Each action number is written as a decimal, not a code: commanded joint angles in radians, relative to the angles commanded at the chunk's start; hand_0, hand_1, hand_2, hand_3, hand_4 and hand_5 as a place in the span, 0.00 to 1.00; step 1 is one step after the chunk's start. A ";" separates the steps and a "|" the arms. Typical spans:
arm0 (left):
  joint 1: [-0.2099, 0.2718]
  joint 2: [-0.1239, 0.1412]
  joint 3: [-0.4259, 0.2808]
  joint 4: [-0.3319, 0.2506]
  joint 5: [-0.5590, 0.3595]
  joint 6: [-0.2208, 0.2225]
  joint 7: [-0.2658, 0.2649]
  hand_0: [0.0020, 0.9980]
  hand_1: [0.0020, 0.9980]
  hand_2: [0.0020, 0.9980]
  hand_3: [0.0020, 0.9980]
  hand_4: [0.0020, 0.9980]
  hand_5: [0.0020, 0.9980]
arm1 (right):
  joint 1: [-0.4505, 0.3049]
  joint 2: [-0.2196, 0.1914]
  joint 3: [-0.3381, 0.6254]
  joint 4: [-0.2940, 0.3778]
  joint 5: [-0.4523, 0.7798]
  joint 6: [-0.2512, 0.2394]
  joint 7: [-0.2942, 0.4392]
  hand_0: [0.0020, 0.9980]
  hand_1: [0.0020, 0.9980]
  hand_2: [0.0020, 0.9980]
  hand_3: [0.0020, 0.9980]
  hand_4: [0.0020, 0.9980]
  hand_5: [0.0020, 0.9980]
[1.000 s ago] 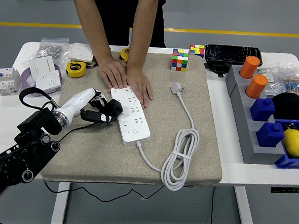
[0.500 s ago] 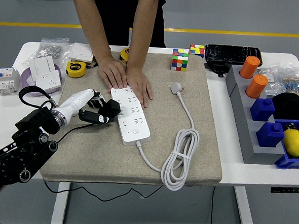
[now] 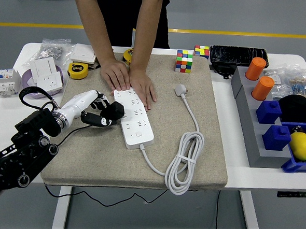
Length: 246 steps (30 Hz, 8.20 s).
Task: Pick up the plug,place it near the board,insert it into the board,press the button
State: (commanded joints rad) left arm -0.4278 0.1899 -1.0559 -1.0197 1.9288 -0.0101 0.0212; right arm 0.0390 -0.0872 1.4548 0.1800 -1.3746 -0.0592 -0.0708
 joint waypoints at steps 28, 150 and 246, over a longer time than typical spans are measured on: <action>-0.008 -0.016 0.012 0.005 -0.006 0.010 -0.004 0.57 0.62 0.51 0.52 0.68 0.06 | 0.004 0.001 0.002 0.000 0.002 -0.001 0.000 0.80 0.70 0.71 0.75 1.00 1.00; 0.297 -0.060 0.025 -0.425 -0.001 0.109 0.053 1.00 1.00 0.93 0.92 1.00 1.00 | -0.008 0.000 -0.008 0.000 -0.003 0.000 -0.001 0.80 0.70 0.71 0.75 1.00 1.00; 0.256 -0.073 0.103 -0.371 0.044 0.112 0.079 1.00 0.98 0.92 0.90 1.00 1.00 | -0.004 0.000 0.001 0.000 -0.009 0.001 -0.001 0.80 0.70 0.71 0.75 1.00 1.00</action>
State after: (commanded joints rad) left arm -0.1718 0.1172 -0.9532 -1.3911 1.9725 0.1019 0.1006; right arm 0.0352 -0.0870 1.4559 0.1800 -1.3832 -0.0578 -0.0713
